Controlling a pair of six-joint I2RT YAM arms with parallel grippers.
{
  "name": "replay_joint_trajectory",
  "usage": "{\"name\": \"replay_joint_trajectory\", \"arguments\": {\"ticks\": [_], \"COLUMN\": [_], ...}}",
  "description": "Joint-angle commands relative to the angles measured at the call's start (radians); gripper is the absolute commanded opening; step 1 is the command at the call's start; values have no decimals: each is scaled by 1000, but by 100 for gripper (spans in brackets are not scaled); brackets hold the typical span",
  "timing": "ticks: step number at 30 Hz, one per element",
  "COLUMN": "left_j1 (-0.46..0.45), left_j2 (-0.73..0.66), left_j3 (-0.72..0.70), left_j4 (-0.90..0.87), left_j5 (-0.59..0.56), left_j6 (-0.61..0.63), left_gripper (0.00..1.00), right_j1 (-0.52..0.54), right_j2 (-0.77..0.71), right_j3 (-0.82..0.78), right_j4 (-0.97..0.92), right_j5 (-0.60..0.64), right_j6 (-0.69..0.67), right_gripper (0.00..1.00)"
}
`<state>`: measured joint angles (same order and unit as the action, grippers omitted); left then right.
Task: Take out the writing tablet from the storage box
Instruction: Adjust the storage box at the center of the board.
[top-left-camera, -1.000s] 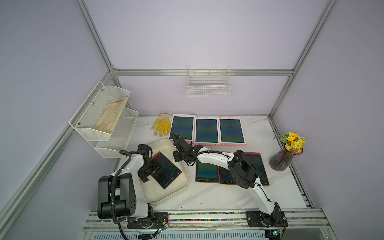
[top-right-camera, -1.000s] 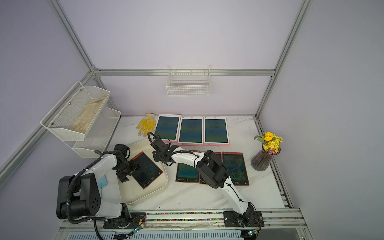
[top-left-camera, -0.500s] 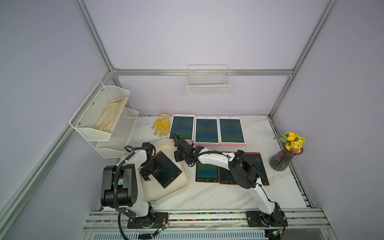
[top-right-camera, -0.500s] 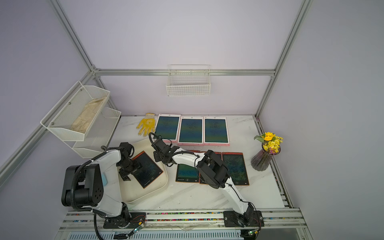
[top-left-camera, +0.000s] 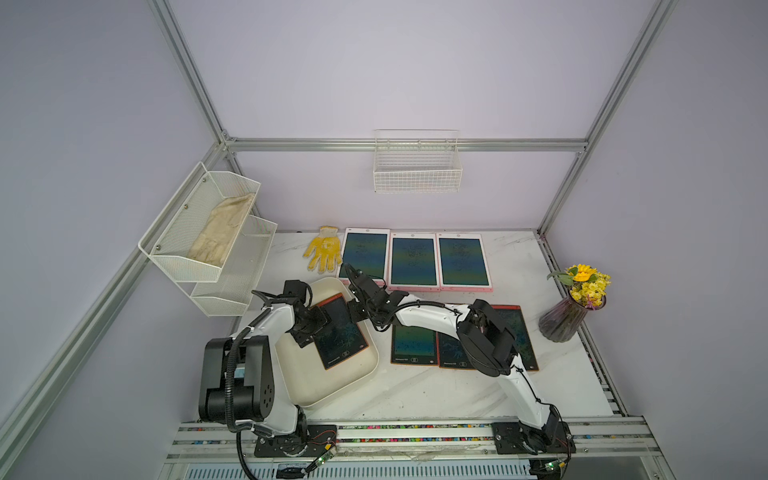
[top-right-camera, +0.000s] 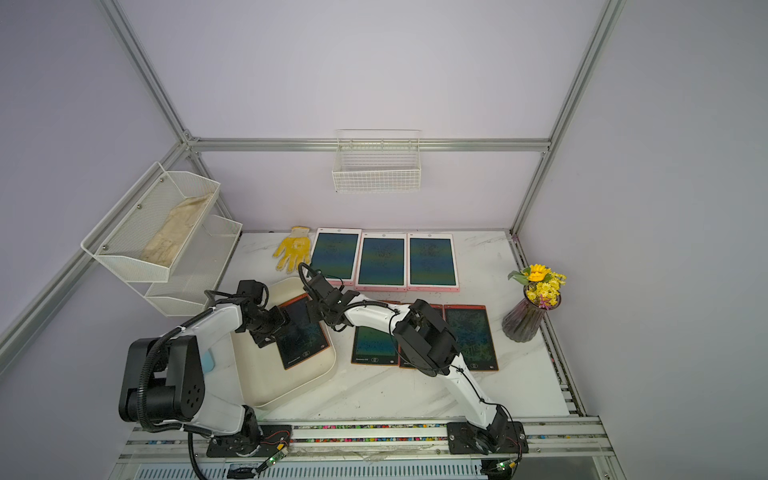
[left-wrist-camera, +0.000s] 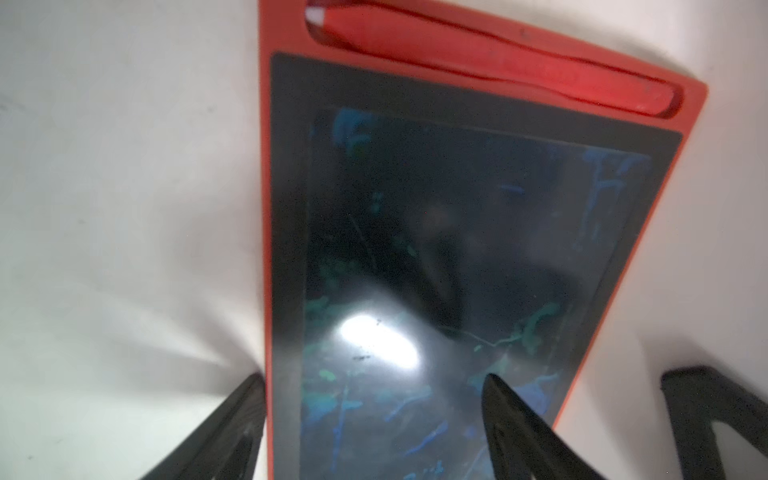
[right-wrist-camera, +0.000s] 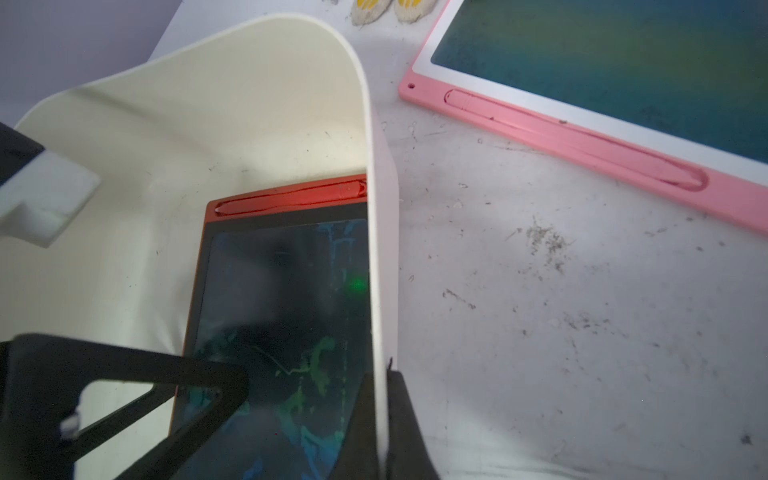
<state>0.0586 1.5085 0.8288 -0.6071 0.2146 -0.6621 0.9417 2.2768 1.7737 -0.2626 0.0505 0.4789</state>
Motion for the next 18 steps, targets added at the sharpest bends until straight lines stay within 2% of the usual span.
{"name": "replay_joint_trajectory", "arguments": {"ticks": [1, 6, 10, 18], "left_j1": [-3, -1, 16, 44], "left_j2": [-30, -48, -128, -214], "left_j3": [-50, -86, -149, -181], "left_j4": [120, 186, 270, 301], "left_j5": [94, 156, 199, 260], "left_j6": [10, 27, 23, 63], "left_gripper": [80, 77, 76, 71], "right_j1": [11, 12, 11, 11], "right_j2": [10, 27, 36, 38], "right_j3": [63, 78, 84, 89], "right_j4": [87, 78, 83, 88], "right_j5": [-94, -110, -132, -149], "right_j6": [18, 21, 26, 38], "right_gripper": [0, 0, 0, 0]}}
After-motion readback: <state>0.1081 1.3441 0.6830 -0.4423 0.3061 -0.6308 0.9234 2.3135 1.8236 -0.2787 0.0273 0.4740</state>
